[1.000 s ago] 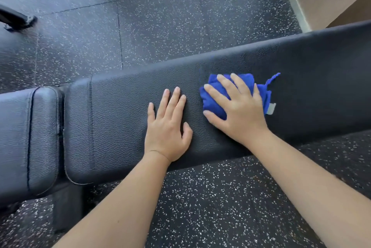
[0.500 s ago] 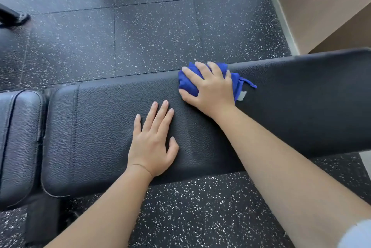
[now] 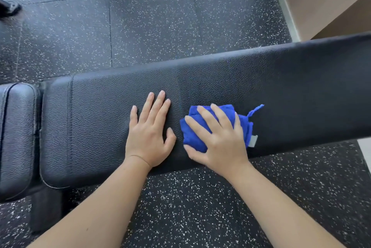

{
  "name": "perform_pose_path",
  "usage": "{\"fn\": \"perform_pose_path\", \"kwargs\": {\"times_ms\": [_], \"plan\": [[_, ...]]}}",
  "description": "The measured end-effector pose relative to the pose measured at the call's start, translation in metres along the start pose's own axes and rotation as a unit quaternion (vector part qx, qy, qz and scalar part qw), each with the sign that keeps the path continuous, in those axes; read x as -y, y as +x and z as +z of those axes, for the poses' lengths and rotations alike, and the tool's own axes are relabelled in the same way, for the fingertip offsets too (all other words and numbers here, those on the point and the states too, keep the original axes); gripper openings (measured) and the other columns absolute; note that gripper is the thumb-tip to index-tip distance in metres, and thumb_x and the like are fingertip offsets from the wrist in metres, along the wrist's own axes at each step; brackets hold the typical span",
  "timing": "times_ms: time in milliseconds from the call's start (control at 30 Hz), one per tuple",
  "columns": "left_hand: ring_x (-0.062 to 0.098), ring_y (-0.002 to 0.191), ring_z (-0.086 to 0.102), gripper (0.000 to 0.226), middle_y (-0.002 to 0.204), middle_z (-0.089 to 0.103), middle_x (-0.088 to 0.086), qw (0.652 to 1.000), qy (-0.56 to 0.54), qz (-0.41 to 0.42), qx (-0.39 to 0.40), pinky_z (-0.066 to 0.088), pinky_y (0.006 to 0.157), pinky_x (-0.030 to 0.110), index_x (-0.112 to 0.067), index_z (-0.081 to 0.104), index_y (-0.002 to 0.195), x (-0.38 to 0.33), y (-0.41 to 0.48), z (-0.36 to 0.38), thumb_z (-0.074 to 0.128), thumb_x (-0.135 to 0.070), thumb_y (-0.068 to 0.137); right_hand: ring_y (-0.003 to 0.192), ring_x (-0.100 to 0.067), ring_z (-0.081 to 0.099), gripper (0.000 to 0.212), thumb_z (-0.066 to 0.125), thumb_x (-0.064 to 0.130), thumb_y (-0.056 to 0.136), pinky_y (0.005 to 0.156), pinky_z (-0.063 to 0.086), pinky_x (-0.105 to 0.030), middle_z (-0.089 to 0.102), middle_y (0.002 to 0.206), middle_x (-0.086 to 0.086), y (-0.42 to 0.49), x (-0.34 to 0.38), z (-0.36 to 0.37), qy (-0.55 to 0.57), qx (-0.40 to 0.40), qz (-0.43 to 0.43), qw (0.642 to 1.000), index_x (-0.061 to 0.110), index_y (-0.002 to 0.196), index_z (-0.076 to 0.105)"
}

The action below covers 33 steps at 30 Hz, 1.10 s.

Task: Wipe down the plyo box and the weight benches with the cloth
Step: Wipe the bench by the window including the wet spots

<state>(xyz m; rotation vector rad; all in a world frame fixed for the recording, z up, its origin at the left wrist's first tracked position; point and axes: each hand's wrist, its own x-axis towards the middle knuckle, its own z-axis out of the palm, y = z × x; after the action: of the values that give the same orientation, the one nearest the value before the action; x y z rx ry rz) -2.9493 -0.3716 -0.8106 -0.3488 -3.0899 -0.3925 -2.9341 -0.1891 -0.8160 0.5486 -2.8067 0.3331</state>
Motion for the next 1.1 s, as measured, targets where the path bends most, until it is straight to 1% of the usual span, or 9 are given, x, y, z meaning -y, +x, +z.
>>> {"fn": "perform_pose_path", "kwargs": {"times_ms": [133,300,600,700,800,867,967,1033,1100], "plan": [[0.021,0.139,0.02,0.063,0.15,0.03,0.005,1.0,-0.003,-0.006,0.002,0.014,0.107,0.05,-0.01,0.043,0.137,-0.004,-0.003,0.001,0.037,-0.032,0.078,0.114,-0.029,0.056,0.053,0.048,0.059,0.075,0.086,0.046,-0.059,0.064,0.12,-0.002,0.047,-0.017,0.011,0.013,0.008,-0.016,1.0,0.03,0.114,0.067],[0.022,0.138,0.022,0.063,0.149,0.031,0.004,1.0,-0.011,-0.007,-0.01,0.015,0.107,0.049,-0.01,0.044,0.136,-0.002,-0.001,0.002,0.037,-0.033,0.078,0.109,-0.031,0.06,0.055,0.045,0.06,0.073,0.082,0.046,-0.062,0.065,0.115,-0.005,0.118,-0.032,0.026,0.006,0.024,0.03,0.999,0.028,0.112,0.068],[0.023,0.137,0.027,0.063,0.148,0.033,0.003,1.0,-0.013,-0.006,-0.009,0.012,0.108,0.046,-0.012,0.045,0.136,-0.002,-0.002,0.002,0.034,-0.034,0.078,0.117,-0.029,0.053,0.06,0.039,0.062,0.073,0.088,0.039,-0.063,0.061,0.121,-0.004,0.117,-0.022,0.027,0.023,0.017,0.094,0.995,0.029,0.117,0.064],[0.022,0.138,0.026,0.063,0.148,0.033,0.002,1.0,-0.016,-0.007,-0.018,0.011,0.108,0.044,-0.013,0.045,0.137,-0.001,-0.003,0.004,0.033,-0.035,0.079,0.121,-0.028,0.049,0.064,0.036,0.063,0.072,0.092,0.038,-0.061,0.059,0.123,-0.003,0.114,-0.022,0.027,0.035,0.007,0.095,0.995,0.03,0.12,0.062],[0.021,0.138,0.027,0.063,0.147,0.034,0.001,0.999,-0.023,-0.004,-0.03,0.013,0.109,0.043,-0.014,0.046,0.136,0.0,-0.003,0.007,0.033,-0.036,0.078,0.125,-0.023,0.043,0.071,0.029,0.067,0.067,0.099,0.033,-0.056,0.055,0.127,0.001,0.109,-0.017,0.025,0.049,-0.003,0.124,0.991,0.033,0.122,0.06],[0.019,0.138,0.025,0.064,0.148,0.034,0.0,0.999,-0.031,0.003,-0.037,0.009,0.109,0.041,-0.015,0.047,0.136,0.0,-0.001,0.007,0.03,-0.038,0.078,0.125,-0.021,0.042,0.074,0.027,0.068,0.065,0.101,0.032,-0.053,0.055,0.128,0.003,0.104,-0.013,0.024,0.052,-0.017,0.134,0.99,0.034,0.122,0.06],[0.011,0.142,0.009,0.075,0.152,0.022,-0.006,0.998,-0.046,0.014,-0.051,0.0,0.112,0.036,-0.018,0.036,0.142,0.003,-0.001,0.007,0.017,-0.045,0.075,0.126,-0.018,0.039,0.075,0.026,0.07,0.065,0.103,0.03,-0.047,0.052,0.129,0.006,0.102,-0.011,0.021,0.046,-0.009,0.135,0.99,0.038,0.125,0.056],[0.008,0.142,0.001,0.08,0.154,0.015,-0.008,0.997,-0.063,0.014,-0.052,-0.004,0.112,0.034,-0.018,0.024,0.146,0.003,0.0,0.007,0.011,-0.046,0.073,0.128,-0.015,0.035,0.063,0.038,0.068,0.073,0.104,0.026,-0.042,0.048,0.131,0.008,0.102,-0.012,0.02,0.033,0.009,0.131,0.991,0.04,0.128,0.052],[0.008,0.142,0.001,0.073,0.154,0.016,-0.006,0.995,-0.087,0.012,-0.057,-0.004,0.113,0.034,-0.015,0.015,0.148,0.001,0.001,0.005,0.019,-0.04,0.079,0.128,-0.013,0.034,0.057,0.045,0.065,0.077,0.104,0.027,-0.039,0.048,0.131,0.009,0.094,-0.011,0.017,0.032,0.015,0.124,0.992,0.041,0.128,0.052]]}}
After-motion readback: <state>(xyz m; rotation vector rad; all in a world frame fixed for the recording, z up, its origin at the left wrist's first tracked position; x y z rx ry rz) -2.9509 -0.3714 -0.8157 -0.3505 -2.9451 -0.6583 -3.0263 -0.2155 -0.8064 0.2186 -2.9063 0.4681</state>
